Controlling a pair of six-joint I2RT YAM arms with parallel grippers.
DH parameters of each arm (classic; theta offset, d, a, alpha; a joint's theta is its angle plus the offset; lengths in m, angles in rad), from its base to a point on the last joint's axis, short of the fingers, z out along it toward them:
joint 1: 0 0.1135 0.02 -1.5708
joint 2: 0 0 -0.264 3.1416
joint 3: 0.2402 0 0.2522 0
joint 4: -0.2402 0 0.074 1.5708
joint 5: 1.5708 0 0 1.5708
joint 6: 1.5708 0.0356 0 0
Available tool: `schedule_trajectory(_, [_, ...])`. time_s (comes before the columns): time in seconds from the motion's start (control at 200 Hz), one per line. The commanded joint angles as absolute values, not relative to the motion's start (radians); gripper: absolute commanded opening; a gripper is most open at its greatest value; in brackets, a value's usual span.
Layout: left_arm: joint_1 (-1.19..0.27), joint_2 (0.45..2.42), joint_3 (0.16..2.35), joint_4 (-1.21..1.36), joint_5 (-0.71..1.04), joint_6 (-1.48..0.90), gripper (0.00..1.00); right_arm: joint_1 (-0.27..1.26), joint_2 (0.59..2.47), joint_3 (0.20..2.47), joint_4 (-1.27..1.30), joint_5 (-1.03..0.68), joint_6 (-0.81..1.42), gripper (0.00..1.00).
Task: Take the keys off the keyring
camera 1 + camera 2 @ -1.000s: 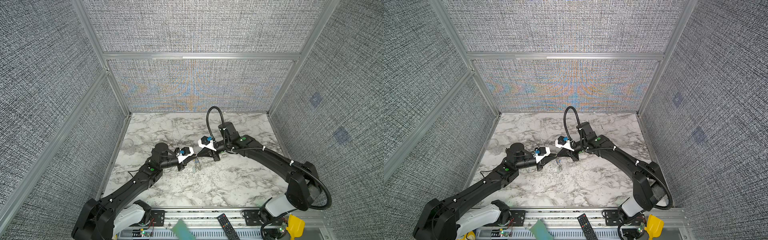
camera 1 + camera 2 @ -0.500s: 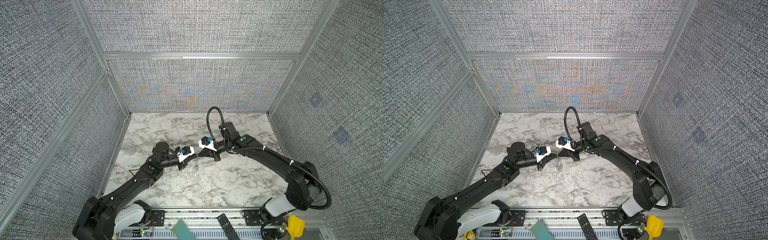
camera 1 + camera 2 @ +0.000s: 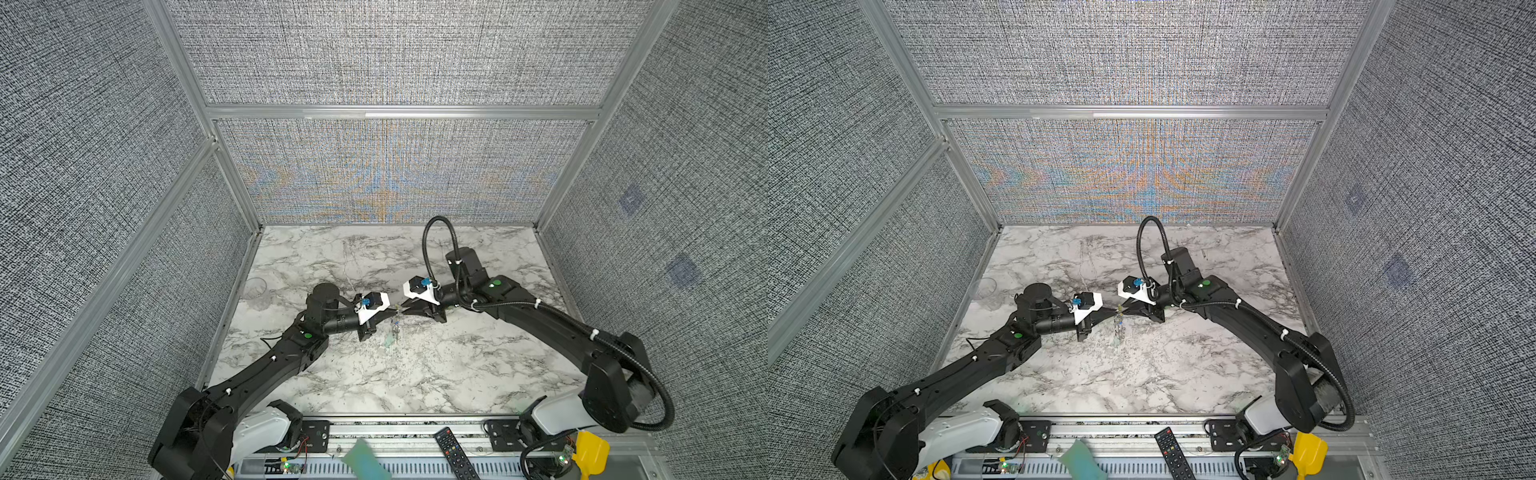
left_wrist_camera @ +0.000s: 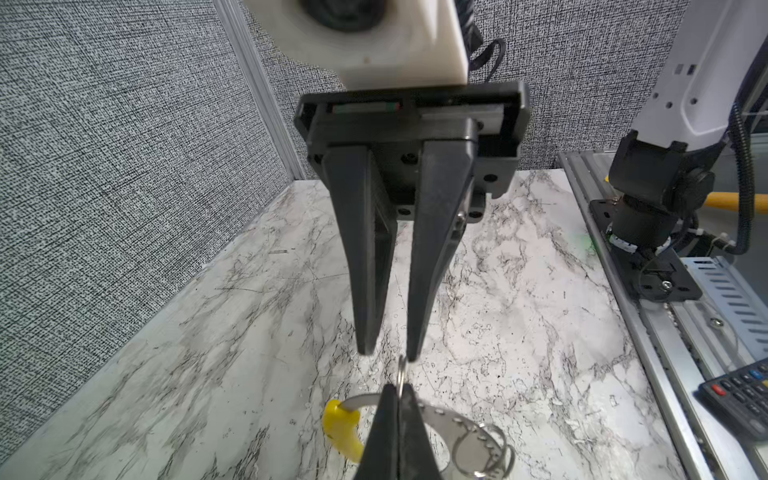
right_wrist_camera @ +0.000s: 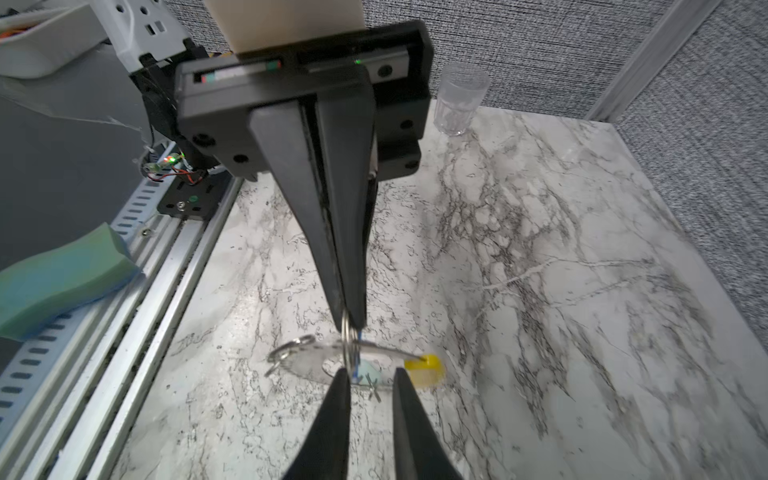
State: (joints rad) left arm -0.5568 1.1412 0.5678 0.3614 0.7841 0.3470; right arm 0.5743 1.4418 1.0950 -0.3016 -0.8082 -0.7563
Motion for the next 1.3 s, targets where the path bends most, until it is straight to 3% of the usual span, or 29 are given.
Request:
schedule_trajectory(0.0, [-0.558,1.148,0.560,0.470,0.845,0.299,0.00,0.567,1.397,1.038,-0.191,-0.759,-0.762,0.22])
schedule_trajectory(0.585, [-0.558,1.217,0.554,0.621,0.935,0.191,0.00,0.606,1.297,0.902,-0.067,-0.758,-0.733,0.22])
schedule_trajectory(1.296, [-0.564,1.224,0.631,0.407,0.880,0.305,0.00,0.609,1.271,0.915,-0.052,-0.720,-0.740,0.21])
